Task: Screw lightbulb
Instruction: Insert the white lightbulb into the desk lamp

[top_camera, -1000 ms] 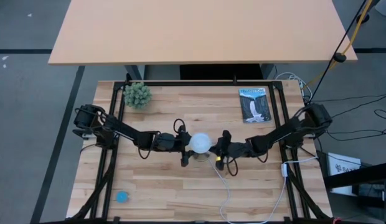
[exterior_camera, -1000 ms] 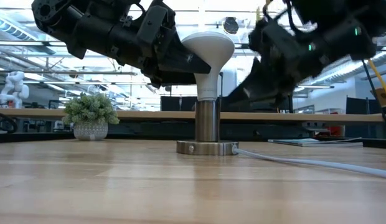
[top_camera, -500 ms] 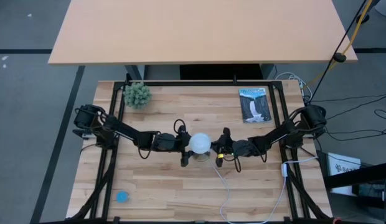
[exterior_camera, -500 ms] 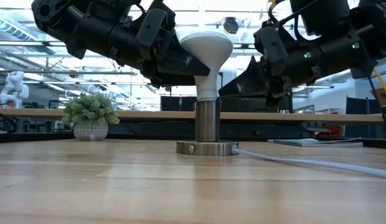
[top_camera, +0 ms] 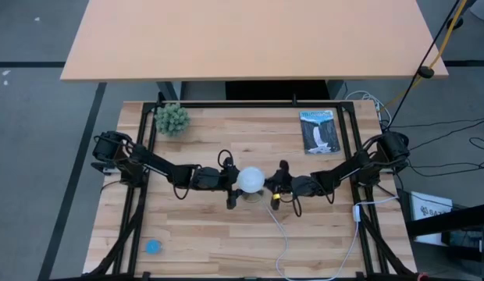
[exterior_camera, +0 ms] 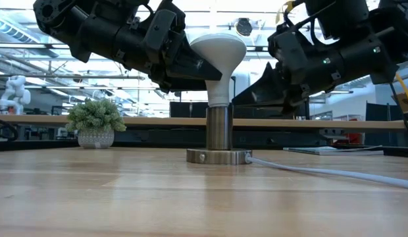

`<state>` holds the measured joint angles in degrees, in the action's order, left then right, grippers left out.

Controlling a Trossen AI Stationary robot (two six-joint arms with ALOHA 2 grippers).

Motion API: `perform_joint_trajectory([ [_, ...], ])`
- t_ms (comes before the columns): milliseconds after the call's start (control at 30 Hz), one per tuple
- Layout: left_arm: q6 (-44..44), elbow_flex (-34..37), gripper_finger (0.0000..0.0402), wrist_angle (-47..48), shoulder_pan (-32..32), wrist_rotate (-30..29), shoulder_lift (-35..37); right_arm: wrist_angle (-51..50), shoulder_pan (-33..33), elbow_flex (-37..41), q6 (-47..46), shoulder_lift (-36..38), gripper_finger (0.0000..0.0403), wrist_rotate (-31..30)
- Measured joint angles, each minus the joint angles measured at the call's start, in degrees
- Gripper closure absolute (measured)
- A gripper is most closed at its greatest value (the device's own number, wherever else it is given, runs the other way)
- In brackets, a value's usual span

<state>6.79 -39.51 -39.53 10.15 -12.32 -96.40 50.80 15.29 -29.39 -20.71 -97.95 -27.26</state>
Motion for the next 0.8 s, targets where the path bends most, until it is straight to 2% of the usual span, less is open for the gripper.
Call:
perform_joint_trajectory([
  [133, 0.02, 0.0, 0.0154, 0.0, -0.01, 0.0, 0.0, 0.33, -0.25, 0.0, 0.25, 0.0, 0.0403, 0.06],
  [300, 0.03, 0.0, 0.0154, 0.0, 0.01, 0.0, 0.0, 1.3, -0.72, 0.0, 4.28, 0.0, 0.0403, 16.74],
  [367, 0.04, 0.0, 0.0154, 0.0, 0.01, 0.0, 0.0, 0.24, -0.64, 0.0, 3.56, 0.0, 0.0403, 19.12],
  [433, 0.05, 0.0, 0.0154, 0.0, 0.01, 0.0, 0.0, -1.09, -0.72, 0.0, 1.73, 0.0, 0.0403, 16.88],
  [633, 0.17, 0.0, 0.0154, 0.0, -0.01, -0.01, 0.0, -1.66, -0.78, 0.0, -0.81, 0.0, 0.0403, 0.14],
  [733, 0.17, 0.0, 0.0154, 0.0, -0.01, -0.01, 0.0, 0.59, -1.19, 0.0, 0.5, 0.0, 0.0403, -0.38],
  [800, 0.17, 0.0, 0.0154, 0.0, 0.01, 0.01, 0.0, 2.37, -1.68, -0.02, 2.6, 0.0, 0.0403, 5.65],
])
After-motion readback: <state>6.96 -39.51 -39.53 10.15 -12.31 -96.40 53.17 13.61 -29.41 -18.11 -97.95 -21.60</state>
